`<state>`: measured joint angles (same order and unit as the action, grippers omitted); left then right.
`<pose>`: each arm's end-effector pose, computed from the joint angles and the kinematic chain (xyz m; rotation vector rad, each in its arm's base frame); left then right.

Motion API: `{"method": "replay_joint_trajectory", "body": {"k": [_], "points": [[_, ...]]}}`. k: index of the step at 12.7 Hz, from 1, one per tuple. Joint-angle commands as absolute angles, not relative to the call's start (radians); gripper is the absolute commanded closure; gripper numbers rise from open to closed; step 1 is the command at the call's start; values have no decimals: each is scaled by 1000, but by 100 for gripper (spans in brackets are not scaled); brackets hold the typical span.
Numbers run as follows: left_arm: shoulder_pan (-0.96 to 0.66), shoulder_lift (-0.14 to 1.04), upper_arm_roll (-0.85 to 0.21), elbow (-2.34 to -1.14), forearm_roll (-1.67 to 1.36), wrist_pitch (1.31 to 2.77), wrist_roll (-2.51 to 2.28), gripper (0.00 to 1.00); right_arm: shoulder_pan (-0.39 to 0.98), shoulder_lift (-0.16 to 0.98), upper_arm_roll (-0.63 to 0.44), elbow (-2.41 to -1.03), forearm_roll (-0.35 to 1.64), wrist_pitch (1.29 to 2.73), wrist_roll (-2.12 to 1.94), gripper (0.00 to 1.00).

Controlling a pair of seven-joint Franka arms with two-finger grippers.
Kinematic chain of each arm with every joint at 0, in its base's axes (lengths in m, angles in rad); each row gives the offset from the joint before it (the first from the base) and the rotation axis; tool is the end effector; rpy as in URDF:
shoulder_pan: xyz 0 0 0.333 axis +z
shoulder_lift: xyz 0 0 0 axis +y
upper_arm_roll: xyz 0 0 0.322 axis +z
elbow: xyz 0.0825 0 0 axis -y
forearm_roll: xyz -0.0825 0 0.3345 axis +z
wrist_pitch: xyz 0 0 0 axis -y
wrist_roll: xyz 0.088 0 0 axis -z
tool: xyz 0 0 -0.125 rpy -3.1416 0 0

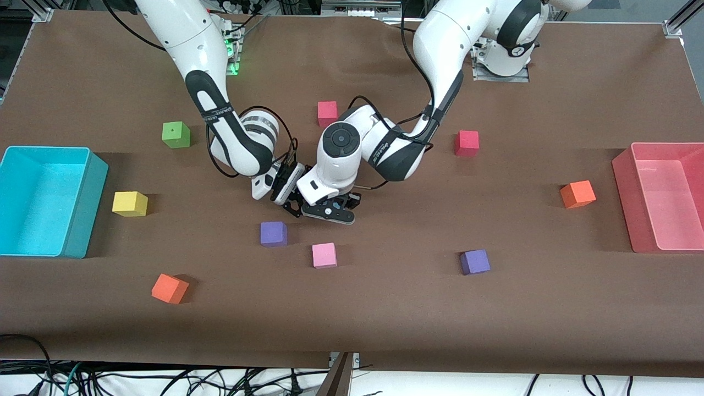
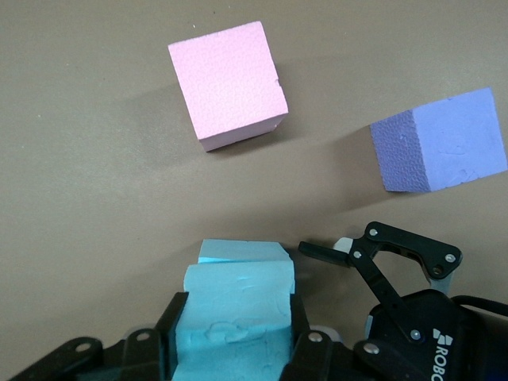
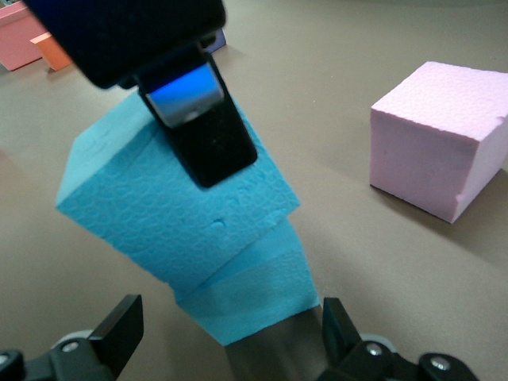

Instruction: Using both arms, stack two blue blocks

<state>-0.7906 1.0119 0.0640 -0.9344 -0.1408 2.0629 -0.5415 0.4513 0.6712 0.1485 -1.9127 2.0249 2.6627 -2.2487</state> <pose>0.5485 -0.5267 0.2749 3.0006 -0.2392 0.0756 0.4949 0.3125 0.1626 -2.1396 -1.0150 -0.8588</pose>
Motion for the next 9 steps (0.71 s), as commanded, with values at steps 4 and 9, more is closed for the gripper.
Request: {"method": "replay_joint_trajectory", "body": {"k": [4,9], "points": [[-799,1031,83,-923,-178,2069,-529,0,456,657,144,-1927,2042,2654,-2269,0],[-792,1022,83,-923,-199,2056,-531,0,456,655,144,-1928,2042,2655,-2267,0]]}}
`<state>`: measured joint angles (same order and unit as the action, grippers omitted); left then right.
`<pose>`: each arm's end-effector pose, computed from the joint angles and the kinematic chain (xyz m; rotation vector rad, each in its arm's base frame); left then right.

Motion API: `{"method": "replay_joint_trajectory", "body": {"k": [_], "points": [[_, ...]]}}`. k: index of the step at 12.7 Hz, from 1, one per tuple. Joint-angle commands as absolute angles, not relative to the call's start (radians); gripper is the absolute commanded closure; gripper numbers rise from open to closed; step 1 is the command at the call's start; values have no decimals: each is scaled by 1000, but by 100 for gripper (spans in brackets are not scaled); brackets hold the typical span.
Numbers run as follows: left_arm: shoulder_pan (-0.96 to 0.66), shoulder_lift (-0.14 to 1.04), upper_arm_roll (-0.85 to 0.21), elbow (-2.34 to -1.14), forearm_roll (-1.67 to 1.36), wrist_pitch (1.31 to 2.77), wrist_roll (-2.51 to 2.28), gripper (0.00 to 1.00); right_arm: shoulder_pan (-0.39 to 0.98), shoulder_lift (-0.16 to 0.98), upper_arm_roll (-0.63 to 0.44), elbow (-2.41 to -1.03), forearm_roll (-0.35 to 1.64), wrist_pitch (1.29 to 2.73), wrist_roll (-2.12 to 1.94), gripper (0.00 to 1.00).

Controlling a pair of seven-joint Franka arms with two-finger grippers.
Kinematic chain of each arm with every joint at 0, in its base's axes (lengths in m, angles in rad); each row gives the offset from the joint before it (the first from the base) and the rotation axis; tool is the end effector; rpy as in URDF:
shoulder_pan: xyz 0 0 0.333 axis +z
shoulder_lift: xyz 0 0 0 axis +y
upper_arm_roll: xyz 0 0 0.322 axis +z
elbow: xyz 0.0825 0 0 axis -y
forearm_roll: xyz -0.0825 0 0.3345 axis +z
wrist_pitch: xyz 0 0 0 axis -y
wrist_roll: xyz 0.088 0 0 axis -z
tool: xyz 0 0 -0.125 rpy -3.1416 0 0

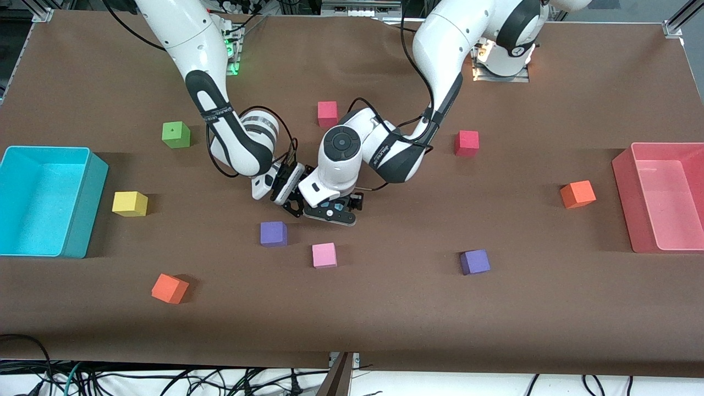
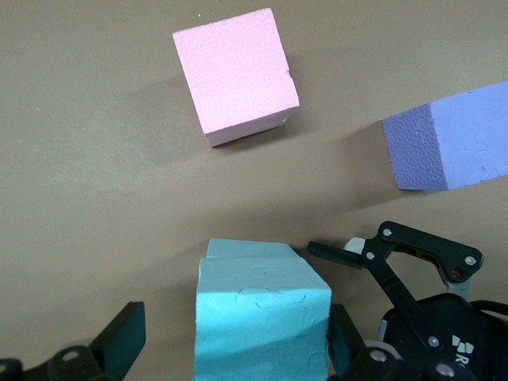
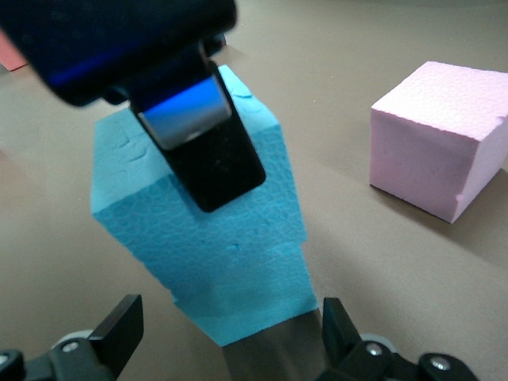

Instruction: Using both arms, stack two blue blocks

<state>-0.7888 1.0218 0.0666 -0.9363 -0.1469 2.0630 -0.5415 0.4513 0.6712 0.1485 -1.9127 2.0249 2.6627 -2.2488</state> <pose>0.5494 -0.5245 0.2666 3.0066 -0.2304 0.0598 0.4949 0.3125 0.1626 -2.1396 -1.0151 -0.8589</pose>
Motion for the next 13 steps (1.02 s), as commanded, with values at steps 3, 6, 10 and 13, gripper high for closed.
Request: {"method": "replay_joint_trajectory", "body": {"k": [3,6,10,13], "points": [[-784,964,83,-923,-239,2002,-540,0,440,589,144,-2003,2040,2657,-2261,0],[-746,892,80,-928,-259,1915,-555,0,422,499,146,-2129,2039,2657,-2260,0],[-570,598,12,-1222,-252,1824,-545,0,394,321,146,-2339,2033,2663,-2110,0],[-435,398,5,-1368,-247,1702,-542,0,365,241,147,-2419,1958,2640,-1851,0]]}}
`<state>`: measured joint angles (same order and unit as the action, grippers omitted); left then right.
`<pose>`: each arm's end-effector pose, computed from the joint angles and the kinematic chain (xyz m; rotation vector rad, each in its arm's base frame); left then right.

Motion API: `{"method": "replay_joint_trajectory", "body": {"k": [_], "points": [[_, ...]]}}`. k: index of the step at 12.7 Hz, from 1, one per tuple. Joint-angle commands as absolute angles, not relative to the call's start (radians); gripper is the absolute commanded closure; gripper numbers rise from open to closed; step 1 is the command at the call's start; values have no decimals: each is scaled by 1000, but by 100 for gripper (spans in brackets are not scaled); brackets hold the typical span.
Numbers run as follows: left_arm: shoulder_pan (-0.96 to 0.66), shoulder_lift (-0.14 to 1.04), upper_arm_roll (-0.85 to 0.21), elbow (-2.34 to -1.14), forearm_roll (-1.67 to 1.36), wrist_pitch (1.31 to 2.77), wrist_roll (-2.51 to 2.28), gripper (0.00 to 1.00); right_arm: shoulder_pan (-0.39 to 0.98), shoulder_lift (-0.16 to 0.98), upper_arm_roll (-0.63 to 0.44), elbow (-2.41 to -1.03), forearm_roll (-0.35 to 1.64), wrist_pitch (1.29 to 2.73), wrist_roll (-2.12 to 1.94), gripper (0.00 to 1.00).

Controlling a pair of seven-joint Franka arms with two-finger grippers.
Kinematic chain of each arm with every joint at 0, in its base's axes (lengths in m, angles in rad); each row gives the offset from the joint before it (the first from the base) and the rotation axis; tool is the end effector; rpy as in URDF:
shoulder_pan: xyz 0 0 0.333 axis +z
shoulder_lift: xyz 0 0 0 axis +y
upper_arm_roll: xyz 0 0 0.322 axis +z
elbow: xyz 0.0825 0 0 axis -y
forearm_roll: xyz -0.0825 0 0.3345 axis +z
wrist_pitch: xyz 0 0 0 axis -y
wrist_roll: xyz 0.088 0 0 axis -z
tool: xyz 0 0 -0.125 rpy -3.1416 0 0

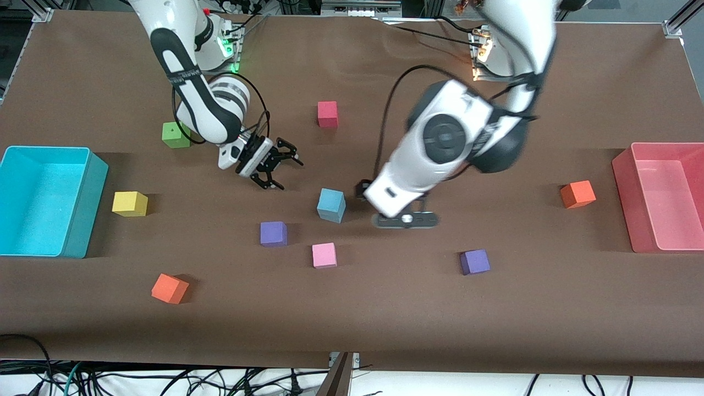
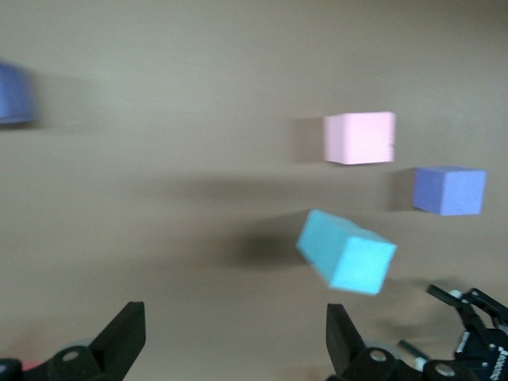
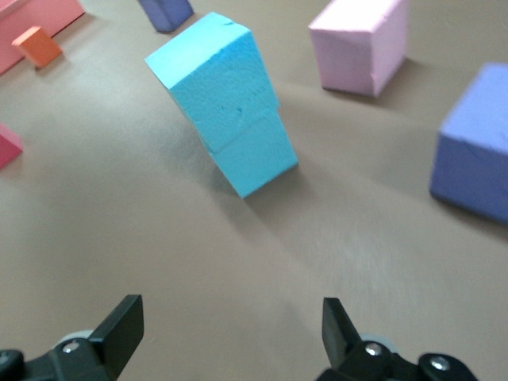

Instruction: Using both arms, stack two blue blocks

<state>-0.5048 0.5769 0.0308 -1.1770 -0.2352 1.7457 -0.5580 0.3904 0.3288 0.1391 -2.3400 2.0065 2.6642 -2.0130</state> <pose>0.5876 -0.3358 0.4550 2.9489 0.1787 -0.1675 0.4135 0.2225 0.2127 -2.3114 -0.7441 -0.6828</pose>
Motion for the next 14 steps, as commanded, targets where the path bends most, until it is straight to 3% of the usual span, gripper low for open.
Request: {"method": "replay_joint_trajectory", "body": {"k": [1,8,11,14], "points": [[-401,352,6,-1394,-244,1643,-540,0,361,210,147,-2437,1915,2602,-1712,0],[-135,25,6,-1658,-63,1585,-189,0,172,5,124,-2444,1109,2225,-711,0],[-97,-57,8,-1726,9,1580,-153,0,164,-40,-22,-2360,730,2004,-568,0],[-78,-71,8,-1732,15,1554,-146,0,164,-37,-124,-2185,418,1794,-455,0]]}}
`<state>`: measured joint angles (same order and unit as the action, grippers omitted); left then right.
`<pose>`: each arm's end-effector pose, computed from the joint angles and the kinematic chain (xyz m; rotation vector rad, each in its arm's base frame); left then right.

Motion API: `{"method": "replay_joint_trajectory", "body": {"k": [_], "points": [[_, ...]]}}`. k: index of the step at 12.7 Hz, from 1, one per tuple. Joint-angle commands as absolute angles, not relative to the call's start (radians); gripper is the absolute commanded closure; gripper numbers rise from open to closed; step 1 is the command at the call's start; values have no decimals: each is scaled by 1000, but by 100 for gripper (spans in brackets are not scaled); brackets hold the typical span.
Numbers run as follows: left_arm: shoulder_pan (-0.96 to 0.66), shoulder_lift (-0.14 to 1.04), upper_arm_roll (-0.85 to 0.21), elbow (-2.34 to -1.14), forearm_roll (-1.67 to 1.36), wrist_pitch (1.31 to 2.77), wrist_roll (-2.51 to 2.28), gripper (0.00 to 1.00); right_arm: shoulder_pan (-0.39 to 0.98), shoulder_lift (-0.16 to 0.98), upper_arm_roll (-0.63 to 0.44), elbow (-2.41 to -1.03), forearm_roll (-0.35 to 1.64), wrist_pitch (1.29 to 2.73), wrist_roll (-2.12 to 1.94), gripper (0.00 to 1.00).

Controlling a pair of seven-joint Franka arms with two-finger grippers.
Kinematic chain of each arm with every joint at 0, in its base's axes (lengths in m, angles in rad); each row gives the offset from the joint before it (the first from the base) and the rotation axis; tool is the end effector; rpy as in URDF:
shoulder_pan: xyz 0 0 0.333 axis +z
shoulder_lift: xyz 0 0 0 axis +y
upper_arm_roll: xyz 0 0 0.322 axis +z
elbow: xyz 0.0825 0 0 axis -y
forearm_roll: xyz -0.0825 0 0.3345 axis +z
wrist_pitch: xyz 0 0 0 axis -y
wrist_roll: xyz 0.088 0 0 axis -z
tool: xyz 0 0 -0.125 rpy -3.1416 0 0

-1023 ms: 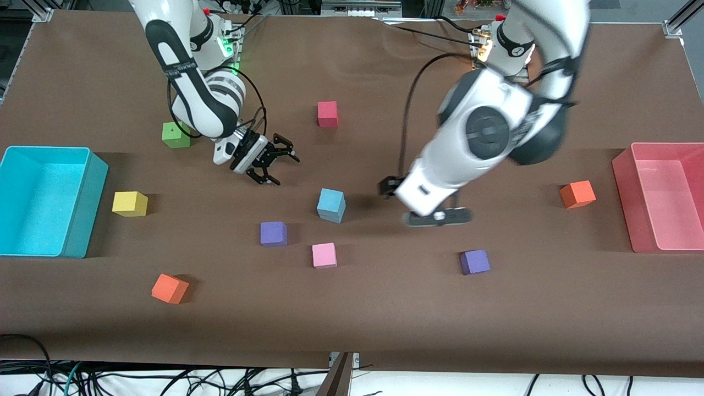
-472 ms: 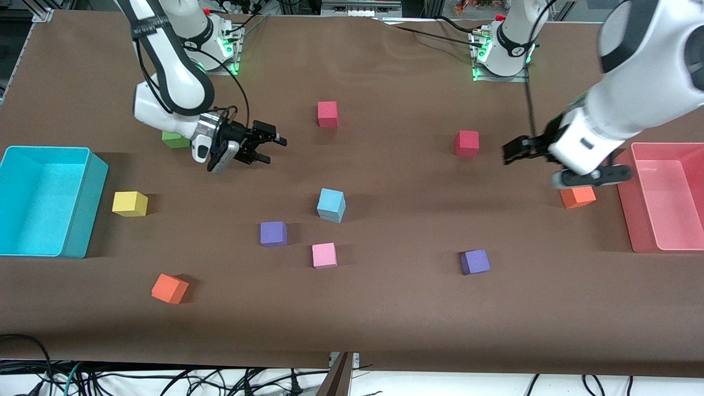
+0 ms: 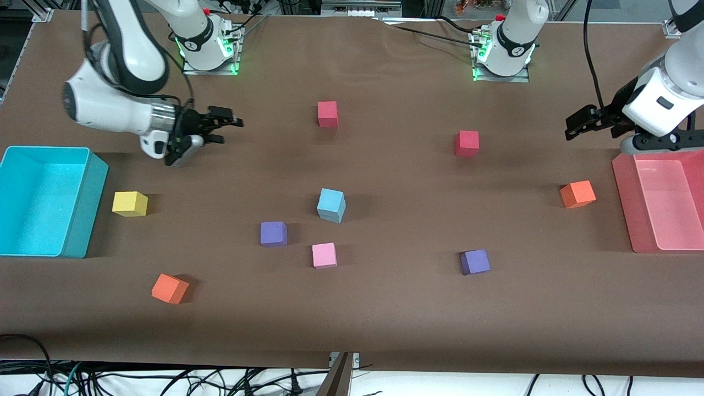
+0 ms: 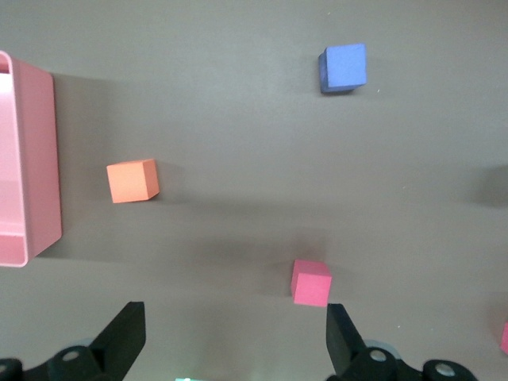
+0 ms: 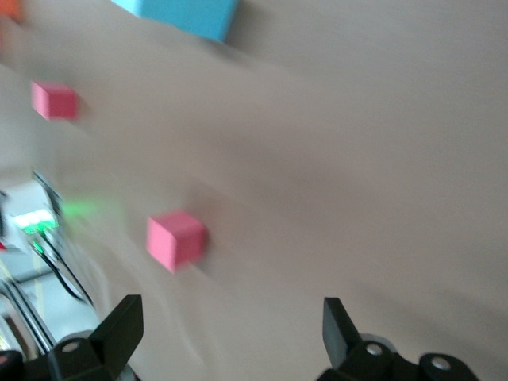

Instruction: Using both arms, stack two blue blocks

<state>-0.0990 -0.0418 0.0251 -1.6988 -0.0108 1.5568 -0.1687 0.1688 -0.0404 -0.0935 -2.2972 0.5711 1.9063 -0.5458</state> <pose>0.4830 -0.0369 0.5784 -3.1337 -0.1491 0.1584 0.4244 0.0802 0.3734 -2.5238 -0.4231 0.2825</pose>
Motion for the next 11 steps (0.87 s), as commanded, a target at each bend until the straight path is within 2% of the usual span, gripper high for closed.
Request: {"method": "replay_joint_trajectory", "body": {"k": [1,4,6,9,11], "points": [[-74,-69,8,-1732,15,1554,-146,0,164,-34,-135,-2102,319,1740,-369,0],[-72,-67,8,-1732,15,1554,-147,0,169,37,-140,-1802,102,1545,-159,0],[-72,-67,8,-1732,15,1554,-149,0,169,69,-141,-1650,40,1510,-54,0],[-72,-67,8,-1732,15,1552,-150,0,172,81,-181,-1513,-2,1459,-52,0],[-72,-69,8,-1732,15,1551,-149,0,163,95,-183,-1502,-5,1483,-52,0]]}}
